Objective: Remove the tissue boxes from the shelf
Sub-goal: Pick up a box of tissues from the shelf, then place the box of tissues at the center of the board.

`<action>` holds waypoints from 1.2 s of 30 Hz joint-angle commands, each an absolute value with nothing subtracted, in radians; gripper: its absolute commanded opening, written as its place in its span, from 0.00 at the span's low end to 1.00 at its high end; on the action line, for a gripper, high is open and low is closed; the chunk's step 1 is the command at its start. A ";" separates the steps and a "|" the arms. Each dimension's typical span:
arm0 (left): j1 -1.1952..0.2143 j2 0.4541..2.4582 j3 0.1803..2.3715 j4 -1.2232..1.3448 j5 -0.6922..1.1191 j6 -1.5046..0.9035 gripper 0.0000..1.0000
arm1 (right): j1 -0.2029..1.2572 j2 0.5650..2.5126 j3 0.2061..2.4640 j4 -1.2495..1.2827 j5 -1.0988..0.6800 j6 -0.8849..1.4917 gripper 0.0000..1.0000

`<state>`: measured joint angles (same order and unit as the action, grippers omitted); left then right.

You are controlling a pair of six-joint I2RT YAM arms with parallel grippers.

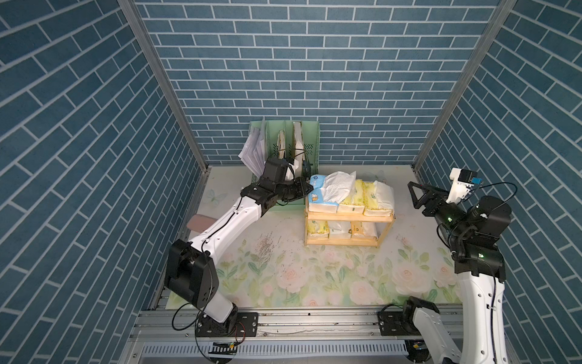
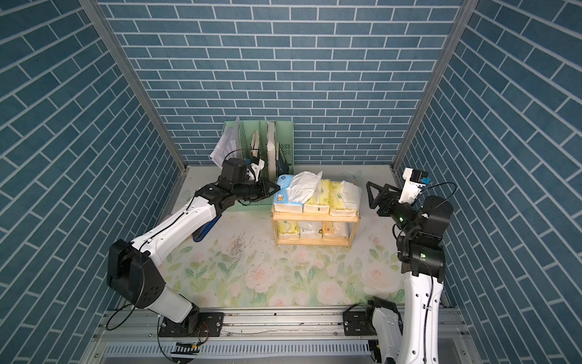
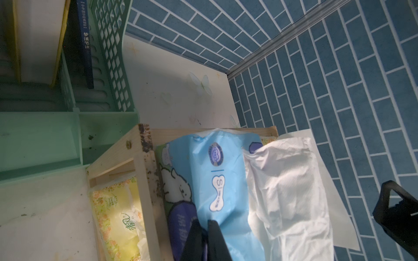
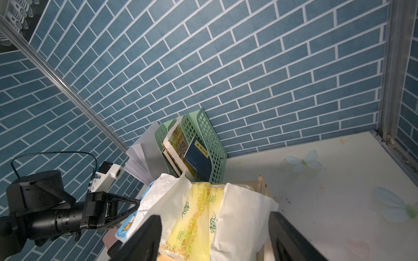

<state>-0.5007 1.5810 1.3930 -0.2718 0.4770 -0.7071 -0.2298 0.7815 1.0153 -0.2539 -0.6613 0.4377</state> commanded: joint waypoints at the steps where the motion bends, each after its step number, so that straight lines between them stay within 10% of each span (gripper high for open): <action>1: -0.510 1.553 1.419 -0.251 0.485 -0.702 0.06 | -0.227 0.773 1.011 -0.270 -0.633 0.395 0.78; 18: -0.447 1.377 1.544 -0.421 0.364 -0.622 0.00 | -0.227 0.773 0.976 -0.278 -0.574 0.362 0.78; 36: 0.009 1.136 1.188 -0.713 0.474 -0.375 0.00 | -0.227 0.791 0.955 -0.261 -0.559 0.347 0.78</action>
